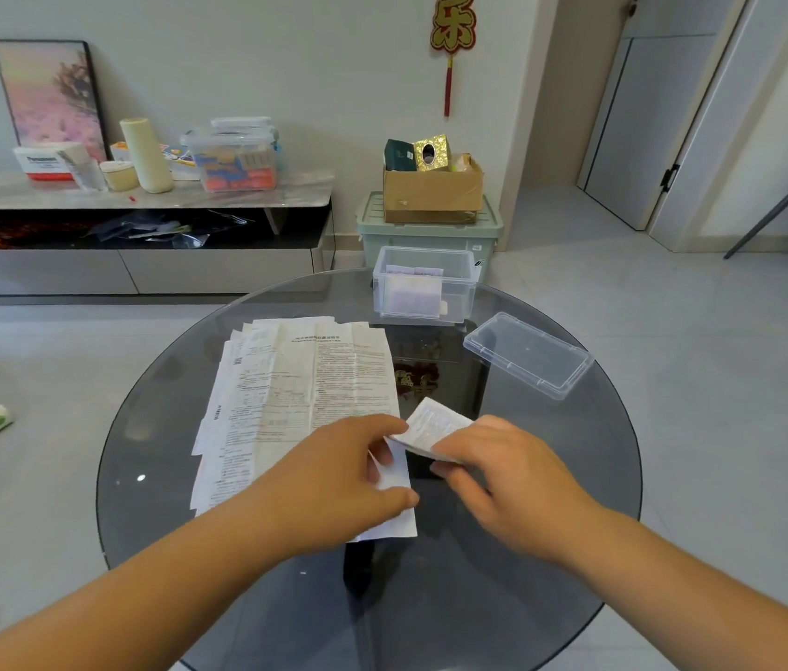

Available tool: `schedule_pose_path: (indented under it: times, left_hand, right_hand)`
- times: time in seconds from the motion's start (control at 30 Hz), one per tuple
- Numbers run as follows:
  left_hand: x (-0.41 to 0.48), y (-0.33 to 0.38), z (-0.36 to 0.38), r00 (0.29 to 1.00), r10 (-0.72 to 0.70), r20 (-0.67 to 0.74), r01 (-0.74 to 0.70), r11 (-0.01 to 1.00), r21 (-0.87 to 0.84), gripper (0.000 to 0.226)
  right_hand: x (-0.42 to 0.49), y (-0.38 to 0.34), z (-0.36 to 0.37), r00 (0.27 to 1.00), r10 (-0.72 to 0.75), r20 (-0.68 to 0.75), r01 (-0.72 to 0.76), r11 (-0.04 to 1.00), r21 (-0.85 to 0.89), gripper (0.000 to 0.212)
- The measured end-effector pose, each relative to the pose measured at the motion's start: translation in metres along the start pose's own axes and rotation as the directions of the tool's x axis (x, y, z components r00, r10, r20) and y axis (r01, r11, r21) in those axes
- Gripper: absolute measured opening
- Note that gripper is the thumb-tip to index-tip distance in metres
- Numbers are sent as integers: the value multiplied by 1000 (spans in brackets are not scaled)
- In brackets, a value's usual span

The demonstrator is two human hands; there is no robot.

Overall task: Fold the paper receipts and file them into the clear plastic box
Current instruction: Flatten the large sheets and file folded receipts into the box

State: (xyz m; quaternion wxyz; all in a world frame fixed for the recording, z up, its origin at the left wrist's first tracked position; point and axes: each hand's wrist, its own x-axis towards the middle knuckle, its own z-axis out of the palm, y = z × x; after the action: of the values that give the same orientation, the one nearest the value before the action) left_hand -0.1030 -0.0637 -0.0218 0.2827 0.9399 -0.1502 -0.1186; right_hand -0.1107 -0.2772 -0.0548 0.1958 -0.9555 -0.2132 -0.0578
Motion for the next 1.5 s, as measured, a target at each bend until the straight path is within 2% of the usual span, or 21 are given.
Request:
schedule_pose_path:
  times: [0.07,0.23,0.3,0.37,0.47,0.53,0.67,0.73,1.0,1.2,1.37,1.5]
  left_hand:
    - [3,-6,1,994,64,-91,-53,991,121,53]
    - [13,-12,3,987,145,-69,-134,980,150,17]
    - [17,-15,4,986,151,-73,-138,979,153,14]
    - [20,-14,6,984,157,-87,-142,978,155,21]
    - [26,-12,10,986,107,-127,-86,983,164,35]
    - [32,-11,17,982,61,-179,-28,983,179,43]
    - [44,-9,31,978,-12,-207,56,976,210,65]
    - [50,-8,33,980,-46,-193,85,976,201,72]
    - [63,-5,25,977,-147,-155,177,964,198,80]
    - [68,-4,19,973,-195,-126,220,948,231,89]
    - [67,-3,12,978,-204,-49,209,955,209,79]
    - [66,-9,5,977,-213,13,210,970,120,68]
  right_hand:
    - [-3,2,2,1000,14,5,-14,1000,4,25]
    - [-15,6,6,999,14,50,-20,992,126,27]
    - [-18,7,7,999,40,10,-41,990,134,19]
    - [-18,9,7,994,84,-66,-78,993,90,10]
    - [-13,7,4,966,241,-88,-229,965,130,12]
    - [-7,4,3,935,348,-75,-330,926,181,20]
    - [1,2,6,899,433,-67,-412,888,202,28]
    - [3,3,5,878,473,-65,-456,871,184,46]
    - [9,-3,5,861,506,-58,-501,862,77,56]
    - [14,1,-5,807,591,8,-590,806,-48,88]
    - [10,12,-19,774,626,97,-619,780,-90,86]
    - [11,14,-21,786,607,115,-601,795,-86,85]
